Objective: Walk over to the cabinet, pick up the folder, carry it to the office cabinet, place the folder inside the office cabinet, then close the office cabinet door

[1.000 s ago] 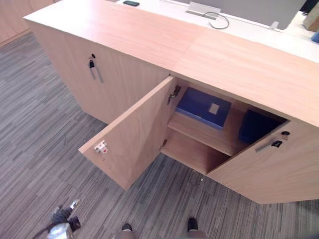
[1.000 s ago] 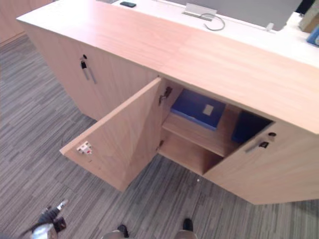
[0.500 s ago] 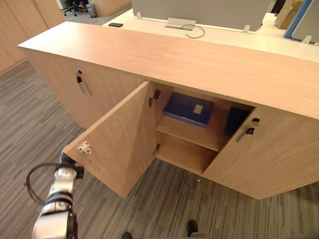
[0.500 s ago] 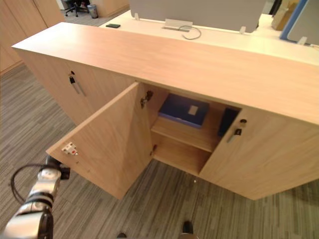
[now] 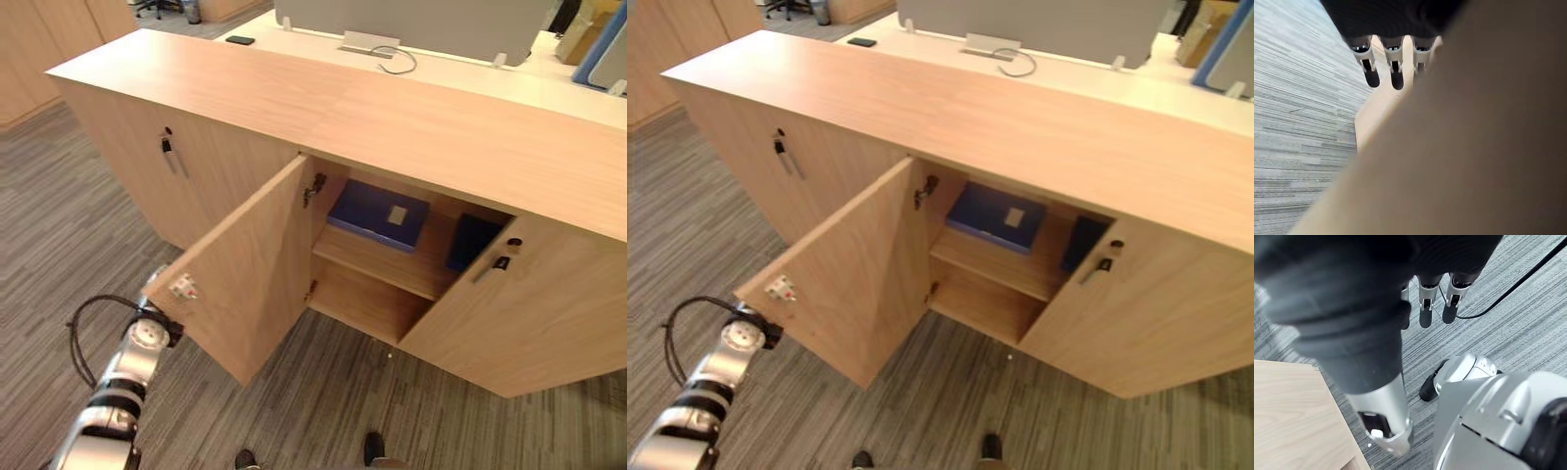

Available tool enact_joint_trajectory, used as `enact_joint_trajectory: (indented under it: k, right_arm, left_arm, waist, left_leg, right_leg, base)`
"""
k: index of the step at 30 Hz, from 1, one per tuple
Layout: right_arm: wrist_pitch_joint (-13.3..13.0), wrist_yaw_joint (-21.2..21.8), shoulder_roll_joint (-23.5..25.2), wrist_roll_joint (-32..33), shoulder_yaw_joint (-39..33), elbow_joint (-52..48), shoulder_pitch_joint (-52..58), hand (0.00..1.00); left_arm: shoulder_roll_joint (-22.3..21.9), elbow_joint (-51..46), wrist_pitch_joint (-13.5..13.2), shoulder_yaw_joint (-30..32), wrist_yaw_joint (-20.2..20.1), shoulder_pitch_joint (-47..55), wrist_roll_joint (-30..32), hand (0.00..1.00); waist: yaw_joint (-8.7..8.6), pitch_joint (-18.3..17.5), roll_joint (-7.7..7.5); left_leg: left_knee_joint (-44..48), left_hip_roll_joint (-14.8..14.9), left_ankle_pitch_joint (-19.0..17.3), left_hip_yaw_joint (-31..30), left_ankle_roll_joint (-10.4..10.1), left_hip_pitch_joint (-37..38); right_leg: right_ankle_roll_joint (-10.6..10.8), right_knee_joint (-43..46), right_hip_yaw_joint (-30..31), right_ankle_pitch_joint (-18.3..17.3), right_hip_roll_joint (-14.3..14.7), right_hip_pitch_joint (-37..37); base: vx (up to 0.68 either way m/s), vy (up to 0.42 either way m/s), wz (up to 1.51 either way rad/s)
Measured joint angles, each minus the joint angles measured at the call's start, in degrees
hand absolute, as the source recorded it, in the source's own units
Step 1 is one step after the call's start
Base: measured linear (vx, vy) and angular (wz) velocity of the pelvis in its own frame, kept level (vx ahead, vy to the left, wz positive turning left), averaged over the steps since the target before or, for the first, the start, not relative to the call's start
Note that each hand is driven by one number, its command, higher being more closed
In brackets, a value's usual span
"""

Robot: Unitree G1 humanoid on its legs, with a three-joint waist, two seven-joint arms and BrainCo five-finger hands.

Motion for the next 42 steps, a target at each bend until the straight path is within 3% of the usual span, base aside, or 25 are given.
enact_joint_trajectory:
  k: [4,9,11,13,14,15,19,20,21,24,25,27,28,29,31,34,35,37,39,42]
  right_arm:
    - [0.7,0.9,1.8,-2.4,-0.3,-0.2,-0.8,0.00]
    - [0.6,1.0,1.3,-4.5,1.4,-0.2,-1.9,0.00]
    - [0.6,1.1,0.9,-5.0,3.8,-0.3,-2.4,0.00]
    - [0.6,1.2,0.4,-6.0,6.8,-0.8,-2.7,0.00]
    - [0.6,1.1,-0.7,-6.6,9.3,-1.2,-2.9,0.00]
    - [0.6,1.1,-1.6,-6.6,11.5,-1.3,-2.7,0.00]
    - [0.2,1.1,-2.3,-6.6,14.0,-2.5,-1.8,0.00]
    - [-0.1,1.1,-2.2,-6.5,14.0,-2.7,-1.0,0.00]
    - [0.0,1.1,-2.0,-6.6,13.3,-3.0,0.0,0.00]
    - [0.0,0.7,-0.9,-6.5,10.5,-3.3,2.1,0.00]
    - [0.1,-0.4,0.3,-6.5,8.7,-4.7,3.7,0.00]
    - [0.1,-1.2,0.3,-6.4,9.2,-4.9,4.0,0.00]
    - [0.2,-1.9,0.3,-6.5,9.8,-5.5,3.8,0.00]
    - [0.4,-2.8,0.0,-6.6,11.4,-6.9,3.3,0.00]
    - [0.3,-3.8,-0.1,-6.6,13.9,-8.4,2.4,0.00]
    - [-0.1,-4.9,-1.5,-7.0,18.3,-9.1,1.3,0.00]
    - [-0.3,-5.0,-2.2,-6.6,20.3,-9.2,0.4,0.00]
    - [-0.6,-4.8,-2.2,-6.5,20.9,-9.7,-1.4,0.00]
    - [-0.7,-4.5,-0.2,-6.5,22.9,-9.6,-2.0,0.00]
    - [-1.2,-3.1,1.1,-6.7,23.1,-9.2,-2.5,0.00]
  left_arm:
    - [-4.2,-1.3,-2.5,-11.5,-8.3,6.0,-12.3,0.00]
    - [-11.9,-5.0,-2.7,-21.9,-18.0,10.4,-18.2,0.00]
    - [-12.6,-6.9,-3.1,-22.3,-19.6,11.7,-18.8,0.00]
    - [-13.1,-7.1,-3.1,-18.9,-19.5,13.0,-19.8,0.00]
    - [-14.1,-7.2,-2.9,-14.0,-19.1,14.7,-20.4,0.00]
    - [-15.0,-7.0,-2.6,-9.3,-18.6,16.5,-20.9,0.00]
    - [-17.9,-2.6,-1.9,3.0,-16.9,17.5,-20.9,0.00]
    - [-20.0,-0.5,-1.7,9.1,-15.4,17.9,-21.2,0.00]
    - [-22.0,1.4,-1.7,15.0,-13.6,18.8,-22.3,0.00]
    - [-27.0,1.8,-1.7,25.2,-8.4,19.8,-22.7,0.00]
    - [-31.0,2.1,-2.2,32.1,-3.7,20.0,-20.2,0.00]
    - [-33.2,2.9,-2.7,35.9,-0.4,20.0,-21.0,0.00]
    - [-34.2,3.7,-3.2,37.4,2.2,19.9,-24.1,0.00]
    - [-34.4,3.9,-4.1,39.3,4.0,19.9,-28.3,0.00]
    - [-34.8,4.8,-5.7,43.3,5.9,19.9,-31.6,0.00]
    - [-35.0,7.8,-6.0,45.9,5.9,21.2,-32.4,0.00]
    - [-35.0,10.1,-5.8,46.2,5.2,22.0,-32.4,0.00]
    - [-35.1,14.7,-4.9,46.4,1.8,23.6,-32.7,0.00]
    - [-34.8,18.2,-3.9,46.0,-1.7,24.4,-33.1,0.00]
    - [-34.5,20.7,-3.0,45.2,-5.5,24.5,-33.1,0.00]
  waist:
    - [-1.07,0.3,-0.53]
    - [-3.28,1.4,-1.11]
    - [-3.93,1.8,-0.88]
    - [-4.10,2.9,-0.26]
    - [-3.77,4.2,0.63]
    - [-3.82,4.5,0.59]
    - [-4.94,5.9,2.35]
    - [-4.89,5.9,2.75]
    - [-4.81,5.7,2.87]
    - [-4.58,5.7,2.95]
    - [-4.37,5.6,2.91]
    - [-4.11,5.5,2.83]
    - [-3.78,5.6,2.64]
    - [-2.94,5.4,2.91]
    - [-1.32,5.5,2.64]
    - [0.07,5.4,2.57]
    - [0.85,5.2,2.55]
    - [1.40,4.3,3.00]
    - [1.32,2.0,0.54]
    - [1.51,-0.1,-0.03]
  left_leg:
    - [0.0,-0.3,-0.7,1.0,0.0,0.4]
    - [0.3,0.0,-2.1,4.5,-0.4,2.5]
    - [1.0,0.1,-2.9,6.5,-0.4,2.9]
    - [4.7,1.8,-5.3,8.5,-1.0,2.0]
    - [7.3,3.3,-7.0,10.3,-1.4,2.1]
    - [9.5,3.8,-8.6,11.9,-1.9,2.2]
    - [12.8,5.9,-11.8,14.1,-2.4,3.5]
    - [14.3,7.2,-12.9,15.1,-3.0,4.1]
    - [15.7,8.3,-13.1,15.7,-2.5,5.1]
    - [23.0,12.0,-12.9,14.6,-0.4,4.9]
    - [32.5,14.9,-11.2,11.0,3.8,3.2]
    - [40.3,16.1,-8.2,5.8,6.9,0.6]
    - [49.4,16.1,-7.7,0.4,5.0,-3.4]
    - [56.0,15.2,-12.2,-2.7,4.0,-7.1]
    - [59.9,12.3,-16.8,-4.3,3.6,-11.3]
    - [58.5,8.3,-20.1,-7.0,4.1,-14.5]
    - [54.5,5.5,-21.2,-9.1,4.6,-15.3]
    - [40.4,1.5,-19.9,-13.2,5.0,-14.5]
    - [36.3,-1.8,-19.8,-12.0,6.6,-13.5]
    - [30.9,-4.4,-18.0,-10.5,8.5,-11.6]
  right_leg:
    - [0.9,-0.1,1.2,0.2,-0.1,-0.4]
    - [1.0,-0.2,4.5,0.2,0.9,-0.7]
    - [1.0,0.1,6.1,0.2,1.2,-1.8]
    - [1.0,3.9,3.2,0.2,2.0,-4.7]
    - [-0.9,8.3,-3.7,-0.4,2.2,-7.4]
    - [-4.5,12.7,-11.4,-2.7,0.9,-9.4]
    - [-5.6,19.2,-12.6,-7.0,1.3,-11.2]
    - [-5.8,21.1,-12.0,-8.8,2.2,-11.6]
    - [-6.1,22.9,-11.6,-10.5,2.9,-11.6]
    - [-7.2,24.7,-12.2,-12.3,4.6,-10.2]
    - [-8.1,24.9,-12.6,-14.0,5.4,-7.5]
    - [-8.7,24.6,-12.1,-15.1,5.7,-5.5]
    - [-9.3,23.8,-10.2,-15.8,5.9,-4.5]
    - [-9.7,23.2,-8.1,-16.0,6.8,-4.0]
    - [-9.8,22.1,-5.6,-16.1,7.8,-1.8]
    - [-9.3,21.1,-2.8,-16.4,8.1,0.6]
    - [-8.6,21.3,-1.2,-16.8,8.0,1.1]
    - [-6.6,22.6,1.0,-17.7,8.0,0.9]
    - [-4.5,22.2,2.0,-17.6,5.6,0.1]
    - [-3.8,14.8,1.8,-14.2,3.5,2.9]
  base:
    - [0.02,0.014,-0.13]
    - [0.05,0.003,-0.38]
    - [0.05,0.004,-0.49]
    - [0.01,-0.068,-0.66]
    - [-0.03,-0.134,-0.81]
    - [-0.01,-0.127,-0.77]
    - [0.10,-0.084,-0.38]
    - [0.15,-0.104,-0.39]
    - [0.18,-0.120,-0.37]
    - [0.27,-0.236,-0.37]
    - [0.25,-0.244,-0.37]
    - [0.21,-0.169,-0.40]
    - [0.23,-0.081,-0.74]
    - [0.16,0.022,-0.83]
    - [0.11,0.048,-0.73]
    - [0.07,0.132,-0.59]
    - [0.05,0.277,-0.70]
    - [0.06,0.296,-0.61]
    - [0.08,0.224,-0.11]
    - [0.09,0.201,0.03]
